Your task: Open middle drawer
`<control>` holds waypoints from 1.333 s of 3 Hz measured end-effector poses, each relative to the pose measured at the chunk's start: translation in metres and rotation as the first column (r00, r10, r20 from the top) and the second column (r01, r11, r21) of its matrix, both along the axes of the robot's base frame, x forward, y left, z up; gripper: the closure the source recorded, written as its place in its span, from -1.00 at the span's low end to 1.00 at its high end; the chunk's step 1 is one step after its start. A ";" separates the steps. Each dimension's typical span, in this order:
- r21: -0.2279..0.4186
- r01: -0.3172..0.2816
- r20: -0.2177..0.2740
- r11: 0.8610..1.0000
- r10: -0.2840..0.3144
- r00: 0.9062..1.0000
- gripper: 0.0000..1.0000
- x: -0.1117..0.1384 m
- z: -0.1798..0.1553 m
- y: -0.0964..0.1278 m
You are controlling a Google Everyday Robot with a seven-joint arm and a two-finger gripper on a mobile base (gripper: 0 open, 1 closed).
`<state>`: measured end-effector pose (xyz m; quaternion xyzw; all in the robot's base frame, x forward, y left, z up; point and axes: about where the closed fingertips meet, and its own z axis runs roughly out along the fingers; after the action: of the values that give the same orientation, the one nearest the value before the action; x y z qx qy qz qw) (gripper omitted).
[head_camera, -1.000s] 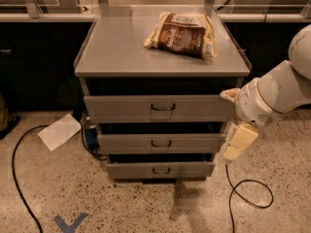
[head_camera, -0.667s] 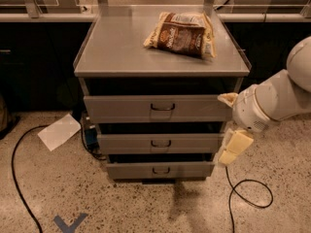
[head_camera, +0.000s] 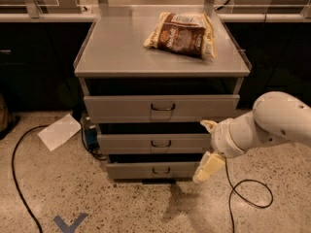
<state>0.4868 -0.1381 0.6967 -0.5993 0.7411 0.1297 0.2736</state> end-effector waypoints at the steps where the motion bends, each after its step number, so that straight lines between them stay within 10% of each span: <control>1: 0.019 0.034 -0.018 0.999 -0.033 0.999 -1.00 0.015 -0.048 0.005; 4: 0.083 0.102 -0.080 0.991 -0.095 0.992 -1.00 0.040 -0.113 0.006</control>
Offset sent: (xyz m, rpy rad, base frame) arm 0.0358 -0.0039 -0.1223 0.2049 0.0682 -0.1957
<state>0.5272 -0.1319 0.5840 -0.5441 0.7732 0.1712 0.2771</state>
